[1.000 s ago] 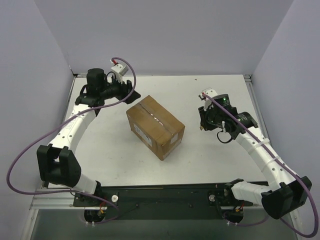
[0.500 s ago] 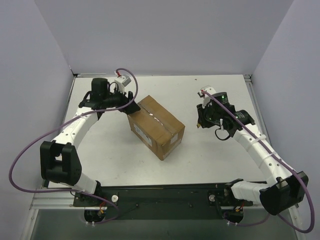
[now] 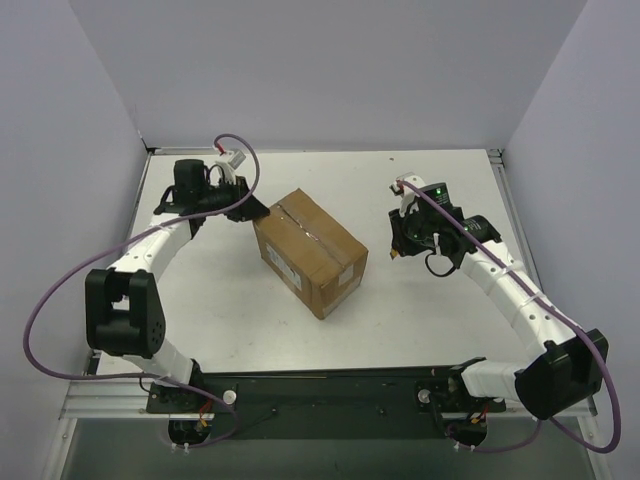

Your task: Unpack the express box

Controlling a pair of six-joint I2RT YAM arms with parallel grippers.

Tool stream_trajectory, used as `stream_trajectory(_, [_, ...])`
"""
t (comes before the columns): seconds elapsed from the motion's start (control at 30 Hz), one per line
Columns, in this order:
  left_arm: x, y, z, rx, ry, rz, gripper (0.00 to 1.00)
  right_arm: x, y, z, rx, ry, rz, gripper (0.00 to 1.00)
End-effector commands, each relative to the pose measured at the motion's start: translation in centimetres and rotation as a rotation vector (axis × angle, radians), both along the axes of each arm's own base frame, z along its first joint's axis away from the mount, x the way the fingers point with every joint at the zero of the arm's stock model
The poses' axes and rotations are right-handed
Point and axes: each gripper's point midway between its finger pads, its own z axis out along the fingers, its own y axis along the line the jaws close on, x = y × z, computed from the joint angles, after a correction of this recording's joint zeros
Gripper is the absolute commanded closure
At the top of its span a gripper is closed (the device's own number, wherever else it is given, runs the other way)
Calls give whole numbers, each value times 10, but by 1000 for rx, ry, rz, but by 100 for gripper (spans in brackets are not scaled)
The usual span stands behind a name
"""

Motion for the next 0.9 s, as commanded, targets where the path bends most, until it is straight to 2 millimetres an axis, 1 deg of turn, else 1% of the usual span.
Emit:
stream_trajectory(0.0, [26, 21, -27, -89, 113, 101, 82, 8, 8, 13, 26, -29, 5, 100])
stream_trajectory(0.03, [28, 23, -29, -111, 130, 99, 85, 8, 7, 13, 19, -29, 6, 100])
stream_trajectory(0.07, [35, 33, -31, -126, 137, 129, 87, 10, 6, 14, 11, -36, 3, 100])
stream_trajectory(0.1, [37, 31, -41, -145, 185, 140, 91, 11, 5, 14, 3, -34, 3, 100])
stream_trajectory(0.17, [49, 59, -53, -149, 221, 232, 99, 13, 3, 15, -9, -42, 3, 100])
stream_trajectory(0.23, [56, 76, -72, -137, 271, 309, 100, 16, 2, 17, -20, -47, 0, 100])
stream_trajectory(0.27, [58, 83, -84, -136, 308, 344, 100, 17, 2, 15, -25, -42, 3, 100])
stream_trajectory(0.3, [61, 93, -89, -141, 321, 370, 100, 19, 3, 18, -23, -48, 5, 100])
stream_trajectory(0.37, [63, 99, -96, -153, 343, 386, 100, 22, 5, 19, -26, -51, 11, 100])
stream_trajectory(0.4, [65, 101, -93, -160, 335, 385, 100, 24, 5, 21, -28, -55, 12, 100])
stream_trajectory(0.47, [68, 99, -85, -180, 312, 372, 100, 28, 6, 25, -31, -64, 14, 100])
stream_trajectory(0.5, [67, 94, -79, -205, 304, 346, 100, 31, 7, 26, -34, -70, 20, 100])
stream_trajectory(0.53, [63, 92, -81, -212, 318, 341, 100, 34, 8, 29, -32, -81, 20, 100])
stream_trajectory(0.57, [66, 91, -74, -211, 278, 329, 100, 37, 9, 28, -33, -82, 21, 100])
stream_trajectory(0.6, [63, 88, -75, -203, 277, 319, 100, 41, 11, 29, -24, -89, 17, 100])
stream_trajectory(0.63, [57, 84, -80, -195, 289, 308, 100, 46, 16, 35, -10, -102, 21, 100])
stream_trajectory(0.67, [54, 82, -77, -191, 279, 302, 100, 51, 20, 31, -7, -89, 24, 100])
stream_trajectory(0.7, [50, 80, -78, -192, 281, 295, 100, 54, 23, 35, -1, -96, 27, 100])
stream_trajectory(0.73, [42, 73, -83, -190, 294, 279, 100, 58, 25, 35, 2, -95, 28, 100])
stream_trajectory(0.8, [33, 65, -80, -182, 280, 247, 100, 71, 30, 41, 7, -109, 25, 100])
stream_trajectory(0.83, [26, 56, -81, -183, 285, 218, 100, 77, 32, 38, 3, -101, 25, 100])
stream_trajectory(0.87, [15, 51, -83, -183, 296, 202, 100, 83, 34, 46, 6, -120, 21, 100])
